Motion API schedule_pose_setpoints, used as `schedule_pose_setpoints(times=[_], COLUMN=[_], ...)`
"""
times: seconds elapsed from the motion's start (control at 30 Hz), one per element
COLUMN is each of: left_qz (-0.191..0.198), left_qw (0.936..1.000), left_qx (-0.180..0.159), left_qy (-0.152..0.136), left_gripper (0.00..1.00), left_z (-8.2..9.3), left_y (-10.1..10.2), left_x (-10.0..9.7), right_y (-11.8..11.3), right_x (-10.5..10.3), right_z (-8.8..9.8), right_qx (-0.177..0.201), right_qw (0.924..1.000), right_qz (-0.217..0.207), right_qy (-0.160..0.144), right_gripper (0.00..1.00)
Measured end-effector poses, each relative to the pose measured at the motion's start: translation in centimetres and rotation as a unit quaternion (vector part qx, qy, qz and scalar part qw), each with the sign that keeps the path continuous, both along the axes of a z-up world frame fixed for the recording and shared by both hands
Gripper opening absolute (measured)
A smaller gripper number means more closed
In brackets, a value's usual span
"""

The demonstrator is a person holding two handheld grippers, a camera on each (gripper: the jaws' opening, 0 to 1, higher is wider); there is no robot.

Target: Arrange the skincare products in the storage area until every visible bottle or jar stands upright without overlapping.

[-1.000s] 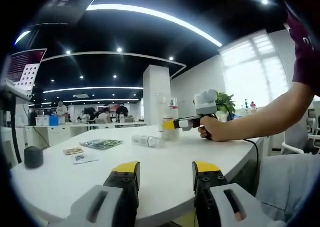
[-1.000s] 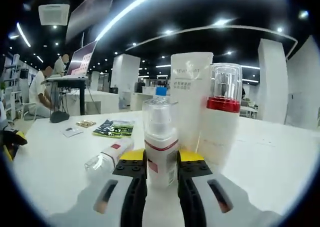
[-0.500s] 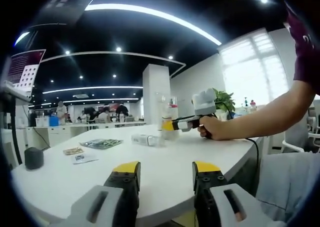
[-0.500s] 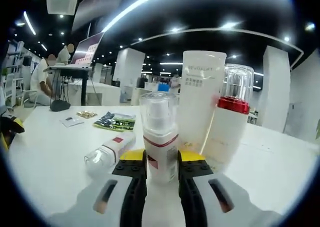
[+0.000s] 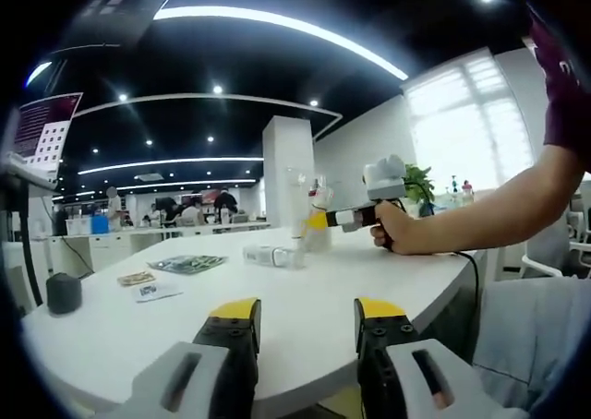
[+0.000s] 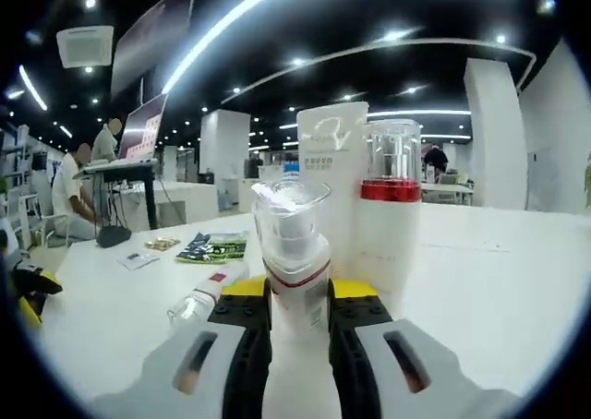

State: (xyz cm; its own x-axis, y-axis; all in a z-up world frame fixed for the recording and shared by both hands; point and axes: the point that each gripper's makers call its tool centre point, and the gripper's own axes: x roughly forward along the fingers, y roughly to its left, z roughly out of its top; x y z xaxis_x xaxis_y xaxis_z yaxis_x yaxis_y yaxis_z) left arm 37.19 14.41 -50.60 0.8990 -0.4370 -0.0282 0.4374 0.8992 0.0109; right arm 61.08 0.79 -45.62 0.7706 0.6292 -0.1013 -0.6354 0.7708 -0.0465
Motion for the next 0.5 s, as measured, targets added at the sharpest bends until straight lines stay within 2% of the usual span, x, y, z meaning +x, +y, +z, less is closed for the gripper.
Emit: schedule_pose_setpoints(times=[0.1, 0.17, 0.2, 0.23, 0.27, 0.37, 0.5], left_qz=[0.001, -0.001, 0.0, 0.001, 0.002, 0.003, 0.009], left_qw=[1.0, 1.0, 1.0, 1.0, 1.0, 1.0, 0.9999], left_qx=[0.001, 0.004, 0.005, 0.007, 0.008, 0.004, 0.008], left_qy=[-0.001, 0.0, 0.001, 0.001, 0.001, 0.002, 0.002], left_gripper=[0.41, 0.41, 0.41, 0.4, 0.4, 0.4, 0.41], left_z=[0.0, -0.1, -0.2, -0.2, -0.2, -0.2, -0.2], left_y=[0.1, 0.0, 0.0, 0.0, 0.1, 0.1, 0.3], left_x=[0.0, 0.0, 0.0, 0.0, 0.0, 0.0, 0.1], right_y=[0.6, 1.3, 1.5, 1.7, 1.9, 1.6, 1.0], right_x=[-0.3, -1.0, -1.0, -1.1, -1.1, -0.6, 0.1], right_z=[0.0, -0.8, -0.9, -0.4, -0.6, -1.4, -1.5], right_qx=[0.006, -0.041, -0.052, -0.048, -0.054, -0.081, -0.091], right_qw=[0.9997, 0.9976, 0.9968, 0.9968, 0.995, 0.9901, 0.9865], right_qz=[0.023, 0.05, 0.048, 0.054, 0.062, 0.066, 0.068], right_qy=[0.011, 0.022, 0.036, 0.033, 0.057, 0.093, 0.118], right_gripper=[0.21, 0.21, 0.21, 0.21, 0.21, 0.21, 0.21])
